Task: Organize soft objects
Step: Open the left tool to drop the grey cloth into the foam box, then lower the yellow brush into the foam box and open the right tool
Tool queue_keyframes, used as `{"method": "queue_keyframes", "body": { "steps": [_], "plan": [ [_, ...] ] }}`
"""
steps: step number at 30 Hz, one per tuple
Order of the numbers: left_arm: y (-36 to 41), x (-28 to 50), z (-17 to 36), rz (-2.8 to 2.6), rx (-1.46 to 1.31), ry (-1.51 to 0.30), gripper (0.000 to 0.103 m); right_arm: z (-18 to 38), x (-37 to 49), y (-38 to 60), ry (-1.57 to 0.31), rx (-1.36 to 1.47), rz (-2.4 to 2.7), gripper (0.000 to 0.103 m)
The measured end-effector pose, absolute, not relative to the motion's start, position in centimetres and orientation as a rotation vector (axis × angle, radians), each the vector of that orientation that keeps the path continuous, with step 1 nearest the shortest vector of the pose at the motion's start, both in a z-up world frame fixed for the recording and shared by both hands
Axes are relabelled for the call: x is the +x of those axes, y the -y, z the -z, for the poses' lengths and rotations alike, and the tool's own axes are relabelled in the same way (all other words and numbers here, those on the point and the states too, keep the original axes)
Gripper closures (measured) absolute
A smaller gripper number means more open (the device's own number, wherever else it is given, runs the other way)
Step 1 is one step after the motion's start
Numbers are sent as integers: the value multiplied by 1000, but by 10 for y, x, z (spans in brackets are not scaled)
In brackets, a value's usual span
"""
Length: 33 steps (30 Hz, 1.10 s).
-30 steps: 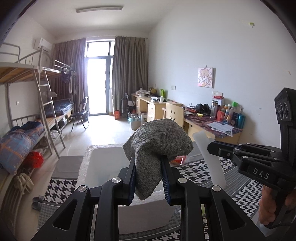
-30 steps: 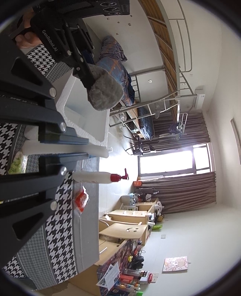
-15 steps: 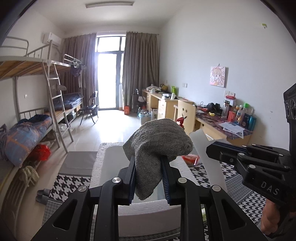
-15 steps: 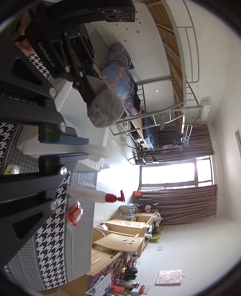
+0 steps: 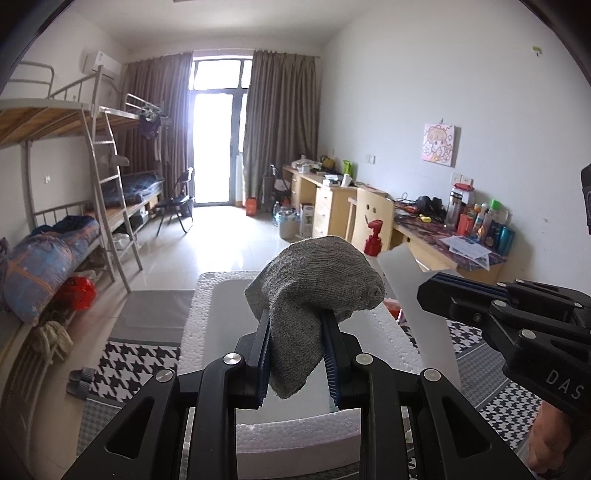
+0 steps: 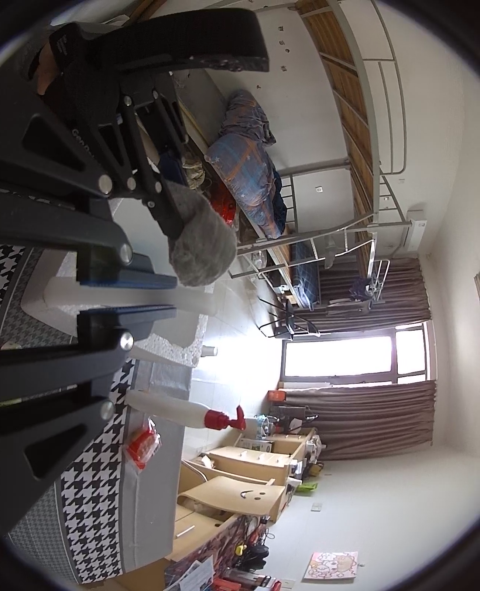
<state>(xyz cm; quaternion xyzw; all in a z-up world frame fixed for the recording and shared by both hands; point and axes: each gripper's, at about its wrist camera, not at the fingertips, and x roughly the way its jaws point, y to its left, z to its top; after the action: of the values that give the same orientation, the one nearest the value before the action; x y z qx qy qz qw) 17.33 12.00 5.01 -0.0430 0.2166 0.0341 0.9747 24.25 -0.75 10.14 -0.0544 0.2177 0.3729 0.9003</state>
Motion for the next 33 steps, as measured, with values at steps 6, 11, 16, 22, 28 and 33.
{"method": "queue_keyframes", "body": {
  "steps": [6,11,16,22,28,33],
  "plan": [
    [-122,175,-48,-103,-86,-431,34,-99,247,5,-459,-119,-766,92],
    [-128,165,-53,-136,-93,-392,14,-100,245,4,-458,-122,-759,92],
    [-134,153,-55,-201,-69,-353,5,-100,245,0,-460,-123,-766,92],
    [-140,145,-55,-236,-61,-346,2,-99,247,-5,-464,-129,-778,92],
    [-150,137,-57,-258,-81,-331,1,-99,247,-12,-463,-136,-793,92],
    [-154,130,-55,-292,-86,-323,1,-99,248,-20,-467,-144,-802,92]
  ]
}}
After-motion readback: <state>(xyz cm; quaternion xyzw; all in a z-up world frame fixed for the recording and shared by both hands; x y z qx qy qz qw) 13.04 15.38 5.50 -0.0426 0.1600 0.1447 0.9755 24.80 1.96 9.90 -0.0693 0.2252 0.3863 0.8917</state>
